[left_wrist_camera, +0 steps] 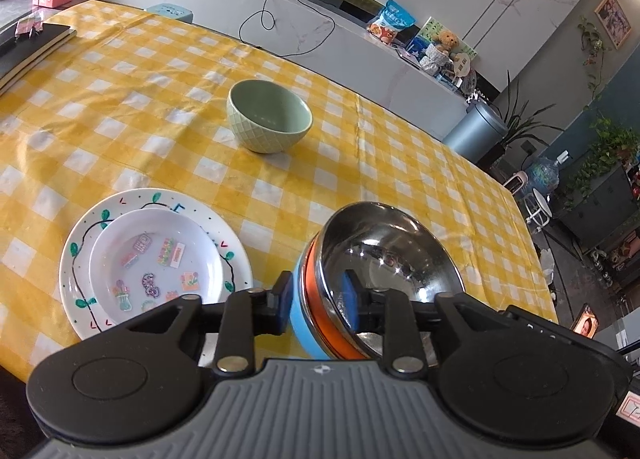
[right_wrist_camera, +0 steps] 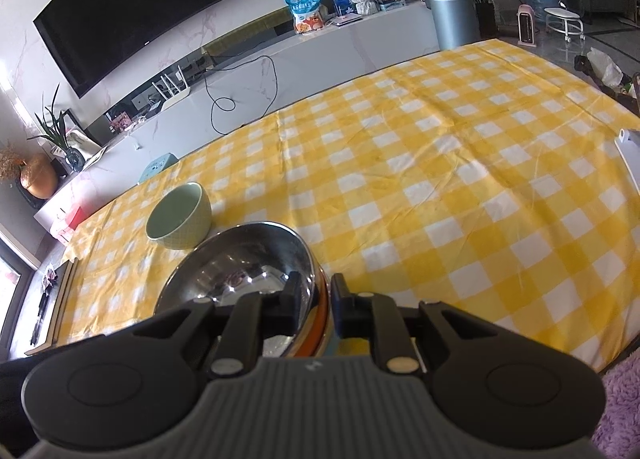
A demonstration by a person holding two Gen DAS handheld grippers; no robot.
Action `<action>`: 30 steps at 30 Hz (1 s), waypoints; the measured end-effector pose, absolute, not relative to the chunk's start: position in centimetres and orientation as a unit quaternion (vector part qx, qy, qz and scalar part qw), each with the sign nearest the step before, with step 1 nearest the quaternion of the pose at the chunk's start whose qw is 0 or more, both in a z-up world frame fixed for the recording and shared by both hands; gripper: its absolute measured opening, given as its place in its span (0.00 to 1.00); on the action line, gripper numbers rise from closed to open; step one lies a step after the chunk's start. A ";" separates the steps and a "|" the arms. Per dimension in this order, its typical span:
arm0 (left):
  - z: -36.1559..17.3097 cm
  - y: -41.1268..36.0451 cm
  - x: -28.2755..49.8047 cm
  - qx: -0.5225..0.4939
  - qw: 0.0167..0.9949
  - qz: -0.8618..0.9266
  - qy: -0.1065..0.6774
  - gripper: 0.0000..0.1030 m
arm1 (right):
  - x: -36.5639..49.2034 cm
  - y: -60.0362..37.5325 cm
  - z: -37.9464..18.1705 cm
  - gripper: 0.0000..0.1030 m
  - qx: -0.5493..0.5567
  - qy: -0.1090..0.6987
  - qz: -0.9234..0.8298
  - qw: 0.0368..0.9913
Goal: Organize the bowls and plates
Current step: 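Lower the orange bowl into the blue bowl and open both tools, then move both tools to the pale green bowl and grip its rim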
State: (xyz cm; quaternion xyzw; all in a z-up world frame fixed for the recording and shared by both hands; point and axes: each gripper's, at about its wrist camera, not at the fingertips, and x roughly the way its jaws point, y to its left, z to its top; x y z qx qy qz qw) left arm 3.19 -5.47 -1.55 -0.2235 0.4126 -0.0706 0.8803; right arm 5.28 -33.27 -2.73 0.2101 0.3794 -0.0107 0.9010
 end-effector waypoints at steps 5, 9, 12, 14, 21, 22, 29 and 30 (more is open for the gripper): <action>-0.8 -4.6 3.3 -0.230 0.885 -0.068 0.400 0.37 | 5.1 -33.2 -2.0 0.28 0.200 0.363 -0.012 0.910; 0.0 -3.9 3.6 -0.231 0.890 -0.068 0.386 0.41 | 5.4 -32.9 -1.4 0.32 0.193 0.353 0.000 0.916; 0.4 -3.2 4.1 -0.233 0.892 -0.067 0.381 0.42 | 5.9 -32.4 -0.9 0.33 0.185 0.346 0.012 0.920; 0.7 -2.7 4.5 -0.230 0.895 -0.065 0.377 0.42 | 6.4 -32.0 -0.6 0.33 0.178 0.345 0.020 0.921; 1.6 -1.5 7.1 -0.201 0.903 -0.061 0.375 0.42 | 9.1 -29.9 0.3 0.39 0.148 0.346 0.062 0.925; 1.7 -1.4 7.5 -0.195 0.904 -0.063 0.376 0.43 | 9.6 -29.6 0.4 0.40 0.141 0.346 0.066 0.925; 1.6 -0.8 10.8 -0.160 0.909 -0.068 0.379 0.48 | 14.1 -27.3 -0.2 0.40 0.124 0.375 0.102 0.913; 1.6 -0.5 11.4 -0.157 0.909 -0.066 0.380 0.48 | 14.9 -27.0 -0.3 0.40 0.125 0.379 0.106 0.911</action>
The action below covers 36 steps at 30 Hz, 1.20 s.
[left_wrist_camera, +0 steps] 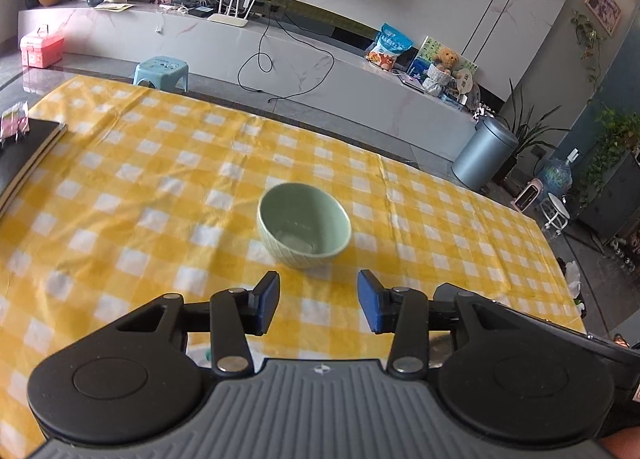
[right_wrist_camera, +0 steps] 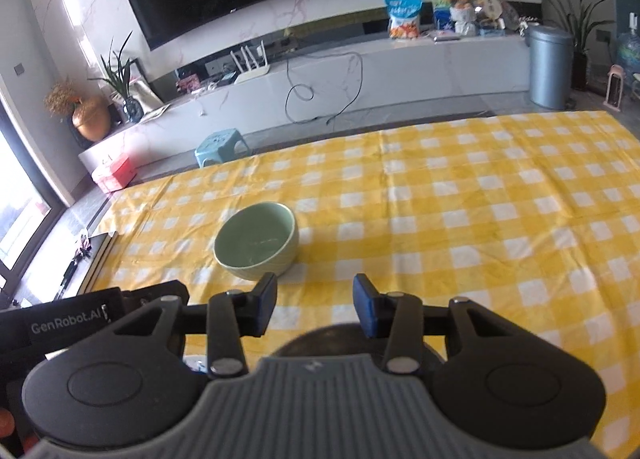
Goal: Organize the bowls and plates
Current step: 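Move both tools to the pale green bowl and grip its rim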
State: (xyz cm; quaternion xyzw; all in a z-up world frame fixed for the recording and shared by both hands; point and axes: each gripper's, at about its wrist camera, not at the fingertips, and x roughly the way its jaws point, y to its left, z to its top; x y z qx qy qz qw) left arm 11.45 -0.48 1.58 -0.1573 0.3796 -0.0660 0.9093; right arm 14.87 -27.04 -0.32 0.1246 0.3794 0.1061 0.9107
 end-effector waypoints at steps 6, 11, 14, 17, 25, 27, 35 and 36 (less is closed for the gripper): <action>1.4 1.5 15.4 -0.151 0.911 -0.048 0.381 0.48 | 20.1 -25.3 -1.2 0.40 0.131 0.411 0.123 0.894; 0.5 3.4 19.0 -0.161 0.908 -0.033 0.386 0.48 | 24.9 -23.7 -2.1 0.40 0.135 0.439 0.125 0.880; -0.7 3.7 20.9 -0.164 0.901 -0.031 0.401 0.48 | 27.5 -22.8 -3.2 0.39 0.133 0.462 0.117 0.869; -2.5 3.4 22.3 -0.171 0.890 -0.039 0.421 0.48 | 29.2 -21.9 -4.5 0.34 0.113 0.481 0.104 0.863; -5.9 1.9 24.4 -0.169 0.872 -0.053 0.457 0.38 | 30.9 -22.2 -7.6 0.19 0.153 0.525 0.094 0.832; -6.4 1.8 24.7 -0.169 0.868 -0.051 0.465 0.31 | 31.0 -22.3 -7.9 0.18 0.163 0.529 0.094 0.827; -6.6 1.1 25.0 -0.156 0.866 -0.046 0.472 0.12 | 31.3 -22.0 -8.6 0.10 0.186 0.535 0.096 0.819; -6.6 1.2 25.0 -0.159 0.866 -0.047 0.472 0.11 | 31.3 -22.0 -8.6 0.10 0.188 0.535 0.094 0.818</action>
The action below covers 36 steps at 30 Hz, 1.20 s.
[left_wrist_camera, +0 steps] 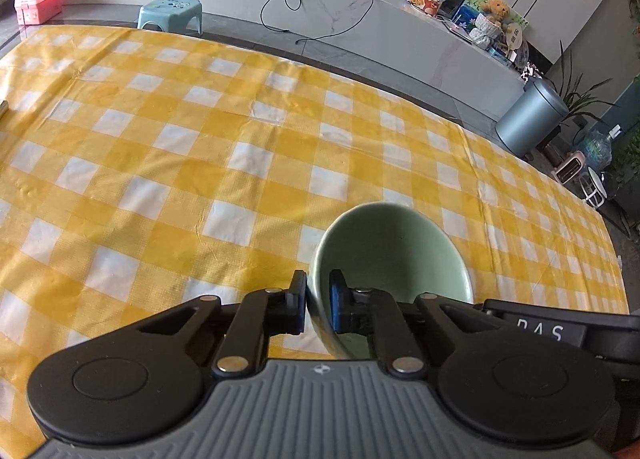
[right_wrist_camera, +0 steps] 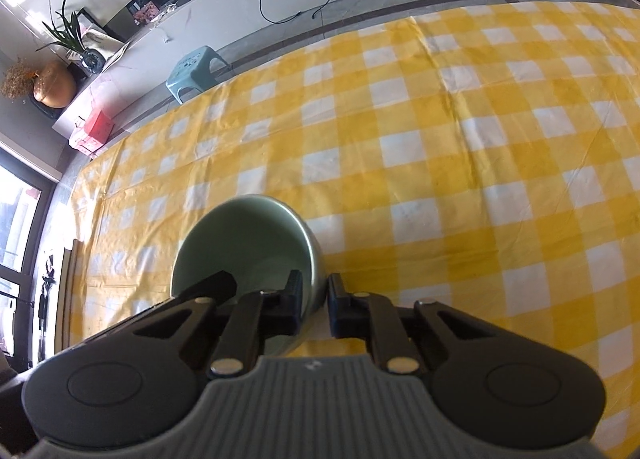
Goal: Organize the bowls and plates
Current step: 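Move both tools to the pale green bowl and grip its rim, then lift the green bowl with both tools and carry it over the orange bowl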
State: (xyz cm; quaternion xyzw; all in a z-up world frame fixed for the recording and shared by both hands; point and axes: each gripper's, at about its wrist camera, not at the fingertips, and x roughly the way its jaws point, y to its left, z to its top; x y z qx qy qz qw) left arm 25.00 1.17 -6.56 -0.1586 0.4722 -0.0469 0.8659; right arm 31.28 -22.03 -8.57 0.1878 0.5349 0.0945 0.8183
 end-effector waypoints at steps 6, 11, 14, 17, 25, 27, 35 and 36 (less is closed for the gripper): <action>-5.4 1.2 24.0 -0.156 0.870 -0.046 0.465 0.10 | 30.3 -22.1 -7.8 0.09 0.188 0.530 0.096 0.821; -2.9 1.2 21.5 -0.162 0.880 -0.044 0.444 0.10 | 28.3 -22.8 -5.9 0.08 0.204 0.515 0.106 0.826; -1.3 0.9 19.6 -0.161 0.887 -0.044 0.430 0.10 | 26.4 -23.4 -4.2 0.08 0.209 0.499 0.113 0.833; 0.6 0.3 17.5 -0.160 0.895 -0.048 0.414 0.10 | 24.1 -24.2 -2.4 0.08 0.211 0.484 0.121 0.841; 4.2 -2.1 11.4 -0.157 0.909 -0.064 0.381 0.10 | 17.2 -27.7 1.9 0.08 0.233 0.442 0.134 0.856; 4.7 -2.9 10.0 -0.161 0.910 -0.069 0.376 0.10 | 15.5 -28.7 2.5 0.08 0.238 0.436 0.135 0.857; 4.5 -6.1 5.9 -0.167 0.904 -0.104 0.380 0.10 | 8.6 -33.1 3.6 0.08 0.255 0.407 0.112 0.870; 4.2 -6.4 5.6 -0.167 0.902 -0.108 0.384 0.10 | 8.0 -33.6 3.4 0.08 0.255 0.408 0.108 0.870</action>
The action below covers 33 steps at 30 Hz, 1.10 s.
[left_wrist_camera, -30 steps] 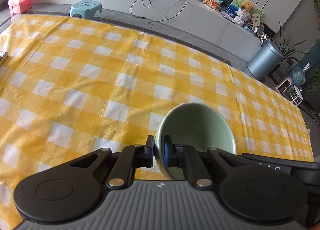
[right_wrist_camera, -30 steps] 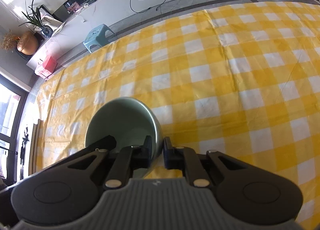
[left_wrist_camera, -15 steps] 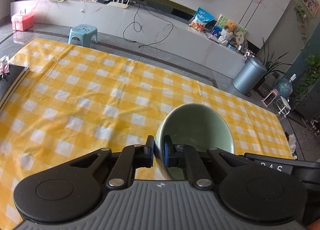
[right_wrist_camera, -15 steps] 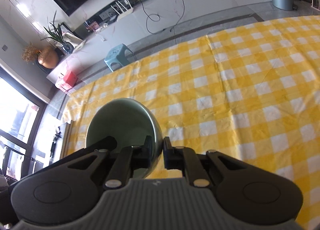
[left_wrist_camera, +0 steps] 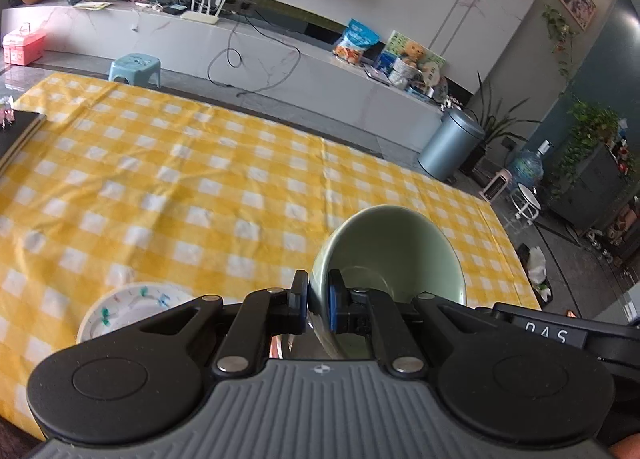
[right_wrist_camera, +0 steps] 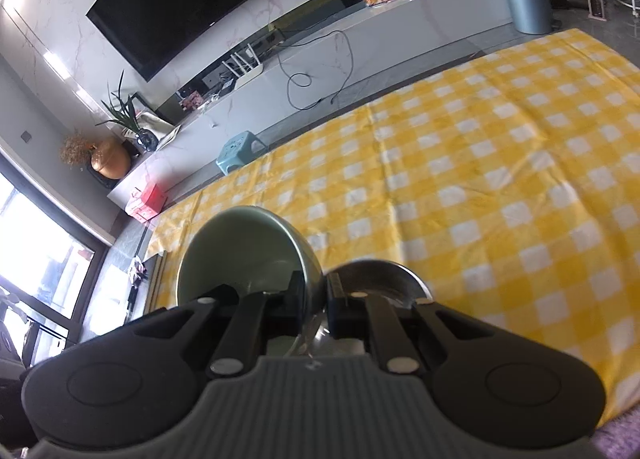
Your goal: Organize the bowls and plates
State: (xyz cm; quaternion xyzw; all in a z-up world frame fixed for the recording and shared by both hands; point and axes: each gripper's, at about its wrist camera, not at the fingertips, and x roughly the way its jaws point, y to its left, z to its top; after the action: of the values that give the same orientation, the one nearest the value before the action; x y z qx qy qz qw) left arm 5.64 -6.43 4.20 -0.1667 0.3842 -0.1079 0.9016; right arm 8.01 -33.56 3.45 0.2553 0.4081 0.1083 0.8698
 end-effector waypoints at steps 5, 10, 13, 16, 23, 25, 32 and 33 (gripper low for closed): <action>2.6 -8.0 4.7 -0.160 0.893 -0.117 0.403 0.10 | 6.2 -35.7 2.1 0.08 0.263 0.418 0.089 0.865; 1.1 -8.2 5.0 -0.159 0.886 -0.110 0.422 0.10 | 6.4 -36.1 0.8 0.08 0.259 0.426 0.083 0.863; 0.4 -8.1 5.2 -0.157 0.883 -0.104 0.429 0.10 | 6.9 -35.7 0.0 0.07 0.247 0.430 0.080 0.865; 0.1 -8.0 5.4 -0.155 0.881 -0.100 0.435 0.10 | 7.3 -35.4 -0.5 0.07 0.240 0.437 0.082 0.863; -0.5 -8.5 5.7 -0.138 0.880 -0.106 0.443 0.11 | 7.9 -35.0 -1.2 0.06 0.220 0.443 0.079 0.865; -0.7 -8.6 5.8 -0.135 0.878 -0.107 0.447 0.11 | 8.0 -34.8 -1.4 0.05 0.211 0.445 0.077 0.867; -0.9 -9.2 6.1 -0.096 0.880 -0.113 0.451 0.11 | 8.5 -33.9 -2.0 0.05 0.174 0.450 0.078 0.873; -0.8 -9.4 6.2 -0.086 0.881 -0.113 0.452 0.11 | 8.5 -33.6 -1.9 0.05 0.161 0.449 0.078 0.875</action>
State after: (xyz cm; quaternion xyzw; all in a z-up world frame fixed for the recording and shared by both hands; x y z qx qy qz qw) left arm 6.19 -9.35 -0.81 -0.0864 0.4517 -0.1131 0.8808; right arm 8.53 -33.61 -1.88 0.1613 0.4490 0.0779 0.8754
